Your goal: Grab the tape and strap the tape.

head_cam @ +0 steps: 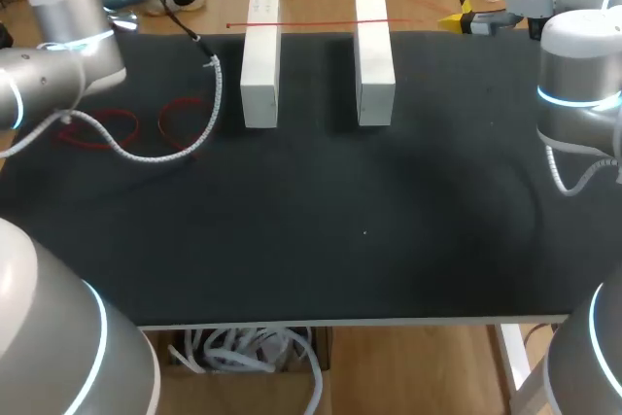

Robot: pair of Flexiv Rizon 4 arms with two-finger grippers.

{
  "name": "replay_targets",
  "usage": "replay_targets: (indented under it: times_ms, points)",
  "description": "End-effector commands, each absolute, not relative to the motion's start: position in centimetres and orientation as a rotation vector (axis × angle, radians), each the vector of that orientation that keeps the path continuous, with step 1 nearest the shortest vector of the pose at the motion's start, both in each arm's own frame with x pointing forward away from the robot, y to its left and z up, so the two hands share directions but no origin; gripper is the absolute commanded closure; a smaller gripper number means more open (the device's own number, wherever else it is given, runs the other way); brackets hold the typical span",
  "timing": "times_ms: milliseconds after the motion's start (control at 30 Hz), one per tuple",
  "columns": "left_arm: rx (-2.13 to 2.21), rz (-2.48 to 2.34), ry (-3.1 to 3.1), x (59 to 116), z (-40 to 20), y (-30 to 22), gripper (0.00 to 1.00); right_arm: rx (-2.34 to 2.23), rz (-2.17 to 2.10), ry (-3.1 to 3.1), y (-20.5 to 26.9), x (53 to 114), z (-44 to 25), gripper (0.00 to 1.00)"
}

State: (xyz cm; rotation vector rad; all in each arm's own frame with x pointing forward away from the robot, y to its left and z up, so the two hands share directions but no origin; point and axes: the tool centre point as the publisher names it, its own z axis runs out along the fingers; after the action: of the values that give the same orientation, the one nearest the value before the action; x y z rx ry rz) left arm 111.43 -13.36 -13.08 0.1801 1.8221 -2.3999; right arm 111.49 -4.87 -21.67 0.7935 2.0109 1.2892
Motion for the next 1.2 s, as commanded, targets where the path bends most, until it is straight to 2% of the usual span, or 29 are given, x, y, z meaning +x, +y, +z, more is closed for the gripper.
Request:
replay_targets:
  times_ms: [33, 1200]
  points:
    - [0.156, -2.385, 1.794, 111.2, -13.3, -15.3, 1.0, 0.793, 1.289, 2.011, -4.9, 111.5, -21.7, 0.0]
    - [0.222, -2.449, 1.809, 110.0, -12.6, -20.1, 1.0, 0.793, 1.289, 2.011, -4.9, 111.5, -21.7, 0.0]
